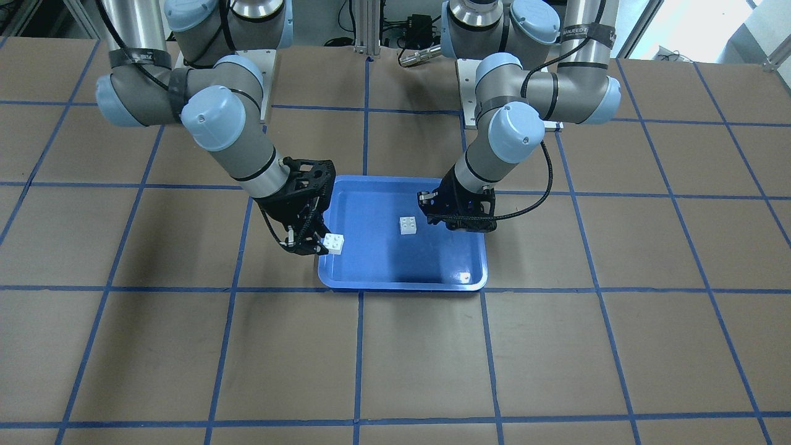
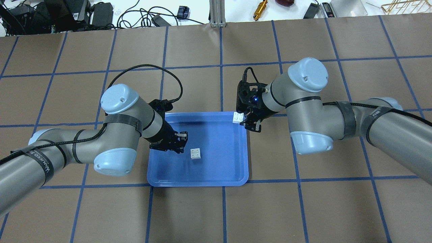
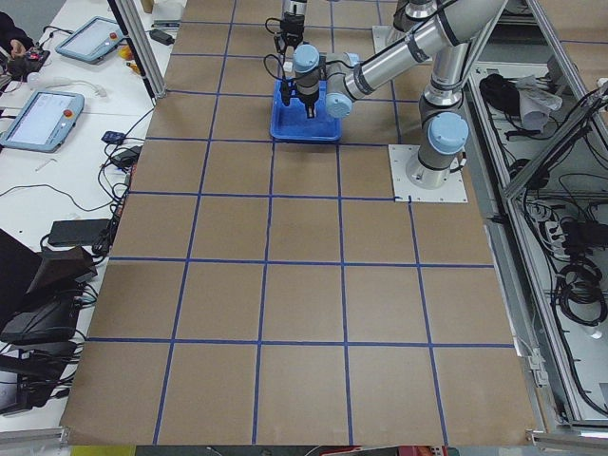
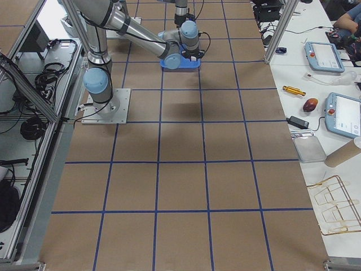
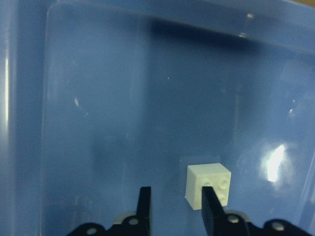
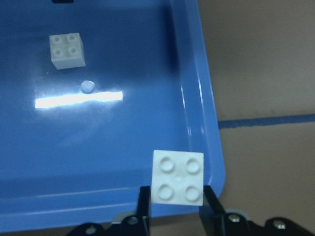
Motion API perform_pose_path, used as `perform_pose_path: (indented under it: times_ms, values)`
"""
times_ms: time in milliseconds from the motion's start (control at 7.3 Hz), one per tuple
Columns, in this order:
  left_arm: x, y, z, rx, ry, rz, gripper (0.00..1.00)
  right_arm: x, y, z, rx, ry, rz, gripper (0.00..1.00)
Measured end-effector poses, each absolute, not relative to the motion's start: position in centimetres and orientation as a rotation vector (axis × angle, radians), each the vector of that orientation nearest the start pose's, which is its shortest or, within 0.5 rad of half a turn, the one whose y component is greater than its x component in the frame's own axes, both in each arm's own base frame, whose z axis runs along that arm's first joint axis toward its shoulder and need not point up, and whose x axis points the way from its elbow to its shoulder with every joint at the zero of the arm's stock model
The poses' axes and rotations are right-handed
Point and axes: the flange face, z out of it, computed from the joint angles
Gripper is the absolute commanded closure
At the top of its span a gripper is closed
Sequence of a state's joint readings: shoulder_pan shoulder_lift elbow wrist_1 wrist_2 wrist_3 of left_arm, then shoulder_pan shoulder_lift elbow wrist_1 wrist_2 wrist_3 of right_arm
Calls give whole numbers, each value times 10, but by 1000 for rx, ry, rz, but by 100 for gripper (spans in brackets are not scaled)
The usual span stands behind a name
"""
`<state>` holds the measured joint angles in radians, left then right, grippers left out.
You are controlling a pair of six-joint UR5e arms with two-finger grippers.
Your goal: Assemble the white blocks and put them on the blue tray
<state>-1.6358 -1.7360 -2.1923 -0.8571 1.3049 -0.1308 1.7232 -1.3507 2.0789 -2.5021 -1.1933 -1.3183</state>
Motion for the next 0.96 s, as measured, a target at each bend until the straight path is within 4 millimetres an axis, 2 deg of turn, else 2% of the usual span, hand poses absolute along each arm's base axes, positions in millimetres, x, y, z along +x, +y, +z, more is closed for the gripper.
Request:
perform_pose_path:
  times_ms: [411,958]
  values:
    - [-189,-424,184,-252,3379,239,97,283,-450,230,-2040,2022,-504,100]
    - [-200,-420,182,-235,3382,254,98,301,-449,201,-2069,1985,-512,100]
